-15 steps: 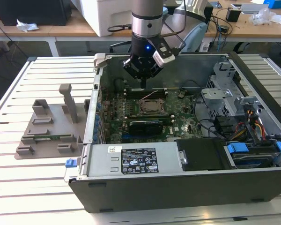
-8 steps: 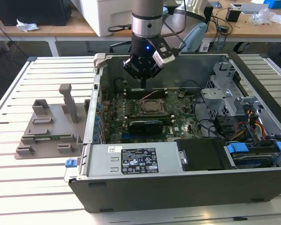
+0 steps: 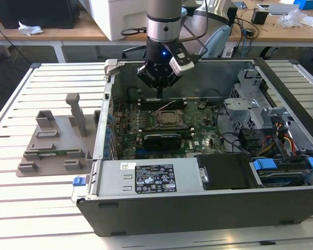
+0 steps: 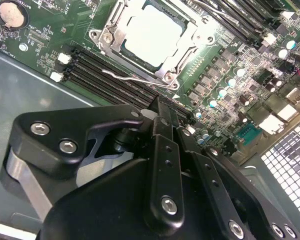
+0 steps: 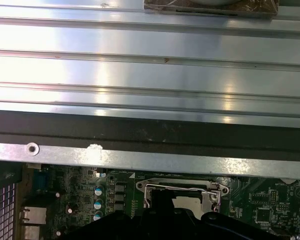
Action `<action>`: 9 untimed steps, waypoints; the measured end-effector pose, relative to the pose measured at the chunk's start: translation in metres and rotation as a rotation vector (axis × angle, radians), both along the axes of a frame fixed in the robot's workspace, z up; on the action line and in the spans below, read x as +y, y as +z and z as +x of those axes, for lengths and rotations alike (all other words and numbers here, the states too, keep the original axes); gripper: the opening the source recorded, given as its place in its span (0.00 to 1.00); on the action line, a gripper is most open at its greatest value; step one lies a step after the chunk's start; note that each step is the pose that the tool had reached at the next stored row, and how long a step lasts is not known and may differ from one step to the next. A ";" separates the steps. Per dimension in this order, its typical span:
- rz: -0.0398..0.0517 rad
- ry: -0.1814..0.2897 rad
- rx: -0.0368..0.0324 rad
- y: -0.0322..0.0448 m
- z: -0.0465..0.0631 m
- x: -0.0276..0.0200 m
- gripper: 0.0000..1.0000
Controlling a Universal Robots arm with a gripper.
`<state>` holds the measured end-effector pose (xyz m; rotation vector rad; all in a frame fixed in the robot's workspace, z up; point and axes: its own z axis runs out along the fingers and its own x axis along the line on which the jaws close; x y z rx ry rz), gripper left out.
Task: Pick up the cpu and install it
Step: 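Install the first cpu locking lever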
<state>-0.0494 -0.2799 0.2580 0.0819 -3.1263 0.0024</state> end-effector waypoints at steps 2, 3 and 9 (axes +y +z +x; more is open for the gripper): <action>0.0002 0.000 -0.0002 -0.0004 0.000 0.0000 0.11; 0.0002 -0.002 -0.0001 -0.0008 0.000 0.0000 0.11; -0.0001 -0.049 0.0001 -0.0032 0.000 0.0001 0.11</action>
